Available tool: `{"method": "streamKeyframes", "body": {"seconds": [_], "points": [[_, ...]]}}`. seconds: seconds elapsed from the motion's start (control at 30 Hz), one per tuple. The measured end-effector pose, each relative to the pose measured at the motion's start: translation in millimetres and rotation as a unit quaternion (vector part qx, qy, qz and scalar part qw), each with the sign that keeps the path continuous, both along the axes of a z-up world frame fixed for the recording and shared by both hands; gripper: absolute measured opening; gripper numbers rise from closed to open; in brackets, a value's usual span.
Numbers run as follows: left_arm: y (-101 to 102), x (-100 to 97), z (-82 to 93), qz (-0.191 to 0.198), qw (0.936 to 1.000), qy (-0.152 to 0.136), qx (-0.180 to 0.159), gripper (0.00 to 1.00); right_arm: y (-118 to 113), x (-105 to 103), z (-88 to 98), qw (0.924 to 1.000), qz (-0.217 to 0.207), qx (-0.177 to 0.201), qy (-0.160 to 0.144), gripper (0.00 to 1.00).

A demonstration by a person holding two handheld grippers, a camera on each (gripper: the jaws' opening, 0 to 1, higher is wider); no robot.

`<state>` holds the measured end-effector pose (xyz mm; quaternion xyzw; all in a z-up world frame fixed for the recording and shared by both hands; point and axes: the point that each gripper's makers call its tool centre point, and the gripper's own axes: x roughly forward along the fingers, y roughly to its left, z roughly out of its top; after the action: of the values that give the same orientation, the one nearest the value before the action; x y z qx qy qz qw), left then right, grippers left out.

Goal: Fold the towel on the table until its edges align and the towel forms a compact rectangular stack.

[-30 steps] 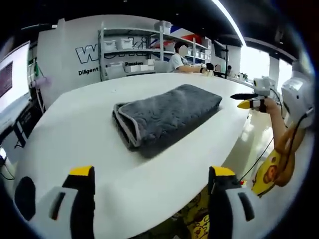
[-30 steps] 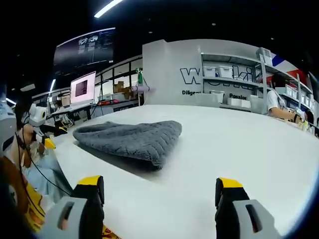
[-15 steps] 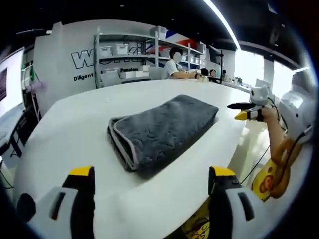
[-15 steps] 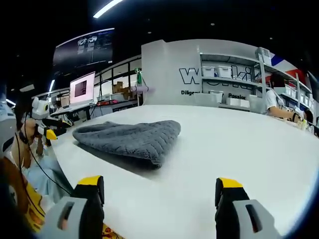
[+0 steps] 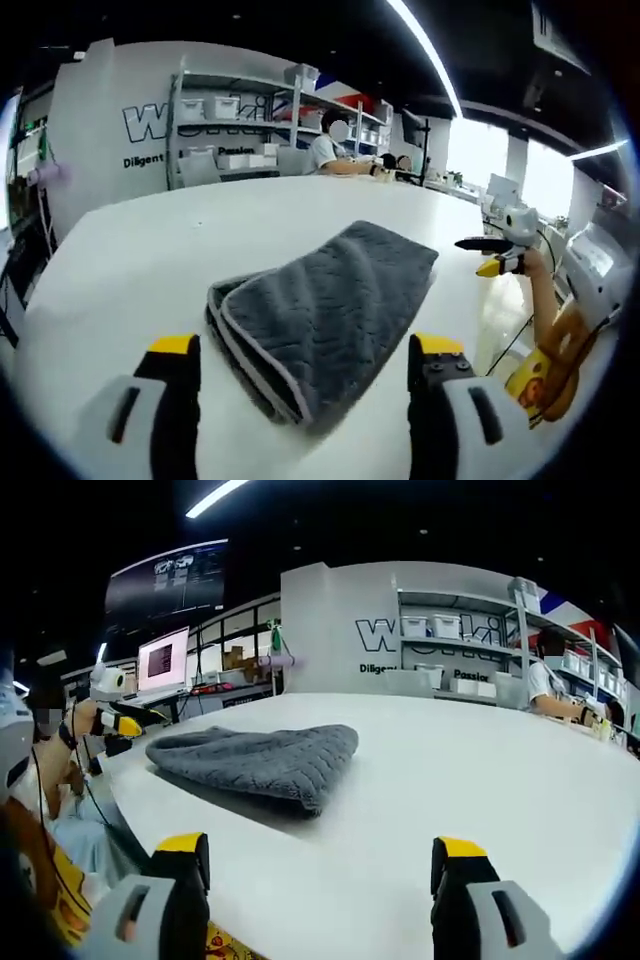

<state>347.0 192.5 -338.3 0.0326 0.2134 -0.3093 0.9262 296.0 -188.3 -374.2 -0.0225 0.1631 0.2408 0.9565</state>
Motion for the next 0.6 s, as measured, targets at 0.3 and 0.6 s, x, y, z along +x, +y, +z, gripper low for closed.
{"method": "streamKeyframes", "body": {"seconds": [0.3,0.6], "points": [[3,43.5,-10.6,0.023,0.9972,0.024,-0.067,0.69,-3,-3,1.6,1.0,-0.003,-0.001,-0.002,0.96],[-2,62.6,-25.5,0.036,0.9912,0.042,-0.121,0.53,-4,-5,1.5,1.0,-0.002,-0.001,-0.001,0.95]]}}
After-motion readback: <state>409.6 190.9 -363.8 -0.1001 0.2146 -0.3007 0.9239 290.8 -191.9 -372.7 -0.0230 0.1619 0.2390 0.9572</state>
